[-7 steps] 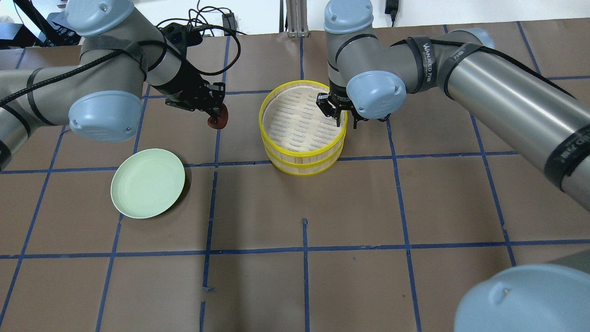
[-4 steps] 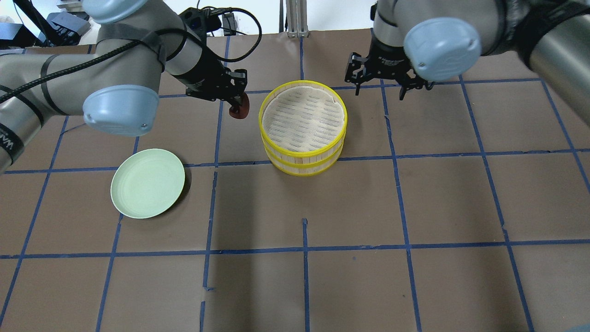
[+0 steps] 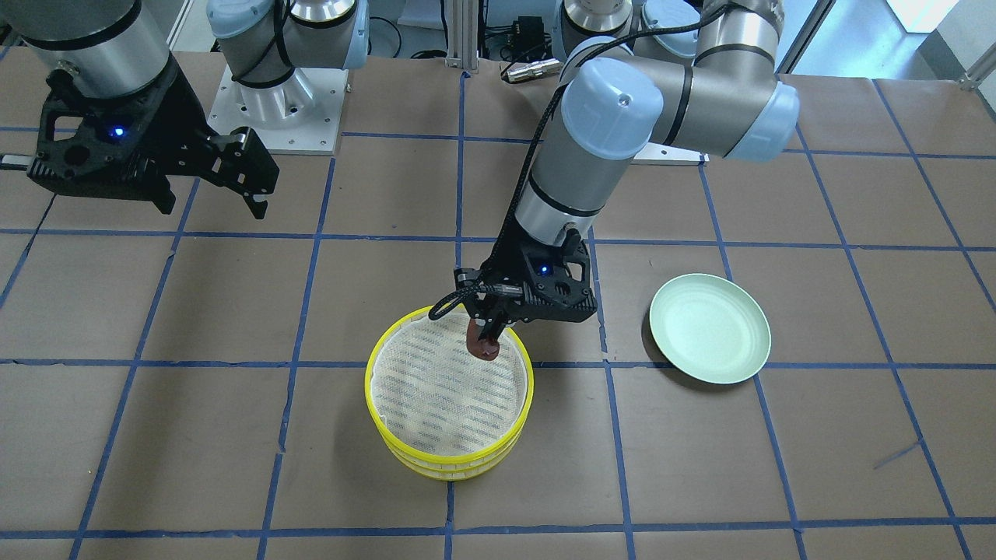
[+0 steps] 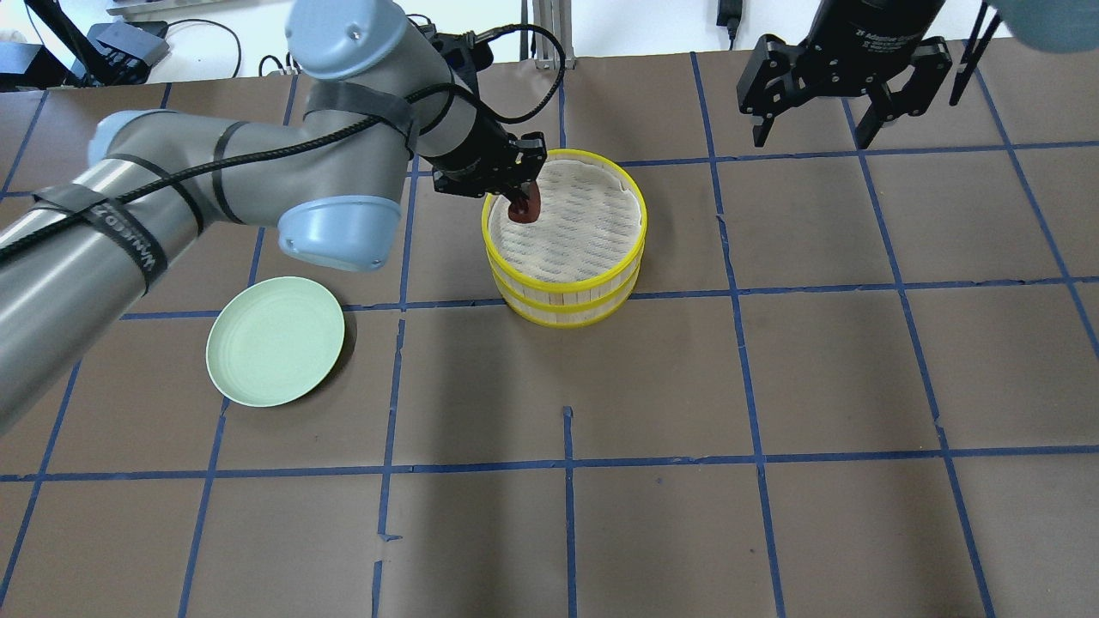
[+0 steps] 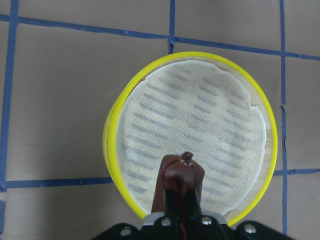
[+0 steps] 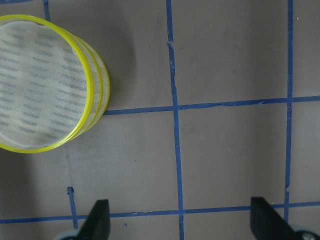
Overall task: Place buns in different layers of steamer
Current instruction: 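Lower the brown bun into the top steamer tier and open the left gripper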
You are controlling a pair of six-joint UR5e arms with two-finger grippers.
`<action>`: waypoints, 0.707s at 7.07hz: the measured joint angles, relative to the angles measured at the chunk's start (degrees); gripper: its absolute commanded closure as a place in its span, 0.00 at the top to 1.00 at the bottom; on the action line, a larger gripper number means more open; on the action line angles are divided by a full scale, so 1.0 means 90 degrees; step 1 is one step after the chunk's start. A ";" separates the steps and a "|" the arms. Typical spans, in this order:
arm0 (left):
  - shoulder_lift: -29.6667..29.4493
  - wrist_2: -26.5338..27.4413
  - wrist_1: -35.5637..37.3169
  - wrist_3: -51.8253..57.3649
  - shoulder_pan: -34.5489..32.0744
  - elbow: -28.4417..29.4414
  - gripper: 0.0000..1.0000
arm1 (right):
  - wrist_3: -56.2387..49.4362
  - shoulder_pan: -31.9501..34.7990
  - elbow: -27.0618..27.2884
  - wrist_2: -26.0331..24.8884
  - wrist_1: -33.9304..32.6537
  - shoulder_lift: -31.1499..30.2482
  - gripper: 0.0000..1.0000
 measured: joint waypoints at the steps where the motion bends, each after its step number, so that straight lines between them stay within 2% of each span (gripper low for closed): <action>1: -0.0097 0.0002 0.0122 -0.0111 -0.0047 -0.0005 1.00 | -0.0041 0.0005 0.0019 -0.0010 0.0068 -0.0034 1.00; 4: -0.0115 0.0013 0.0145 -0.0183 -0.0059 0.0025 1.00 | -0.0080 0.0023 0.0076 0.0039 0.0084 -0.0047 1.00; 5: -0.0039 0.0073 -0.0136 0.0029 -0.0035 0.0168 1.00 | -0.0086 0.0025 0.0083 0.0038 0.0083 -0.0048 1.00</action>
